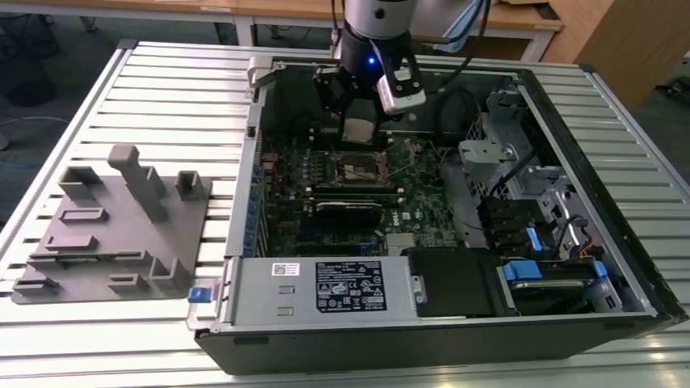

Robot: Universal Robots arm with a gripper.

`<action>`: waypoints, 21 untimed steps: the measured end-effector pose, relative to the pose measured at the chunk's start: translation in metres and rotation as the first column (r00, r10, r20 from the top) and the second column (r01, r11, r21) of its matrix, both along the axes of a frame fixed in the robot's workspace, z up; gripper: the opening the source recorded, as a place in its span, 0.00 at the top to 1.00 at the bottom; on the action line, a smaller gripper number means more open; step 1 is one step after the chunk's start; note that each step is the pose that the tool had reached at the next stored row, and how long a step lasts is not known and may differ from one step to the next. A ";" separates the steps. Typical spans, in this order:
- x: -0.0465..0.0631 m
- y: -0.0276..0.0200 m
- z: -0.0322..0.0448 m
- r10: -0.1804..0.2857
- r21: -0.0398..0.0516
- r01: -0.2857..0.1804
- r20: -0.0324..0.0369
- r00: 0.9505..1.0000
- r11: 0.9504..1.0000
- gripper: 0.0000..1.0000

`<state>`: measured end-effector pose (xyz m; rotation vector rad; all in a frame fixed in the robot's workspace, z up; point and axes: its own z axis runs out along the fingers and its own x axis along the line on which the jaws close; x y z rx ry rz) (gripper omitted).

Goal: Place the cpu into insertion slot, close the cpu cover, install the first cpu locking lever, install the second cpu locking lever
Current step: 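Place the cpu into insertion slot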

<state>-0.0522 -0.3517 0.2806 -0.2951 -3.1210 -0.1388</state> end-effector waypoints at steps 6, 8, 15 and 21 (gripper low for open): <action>0.000 0.0000 -0.0007 -0.108 0.000 0.108 0.000 0.994 0.994 0.46; 0.000 0.0000 -0.0008 -0.131 0.000 0.131 0.000 0.991 0.991 0.46; 0.000 0.0000 -0.0008 -0.132 0.000 0.132 0.000 0.991 0.991 0.46; 0.000 0.0000 -0.0008 -0.132 0.000 0.132 0.000 0.991 0.991 0.46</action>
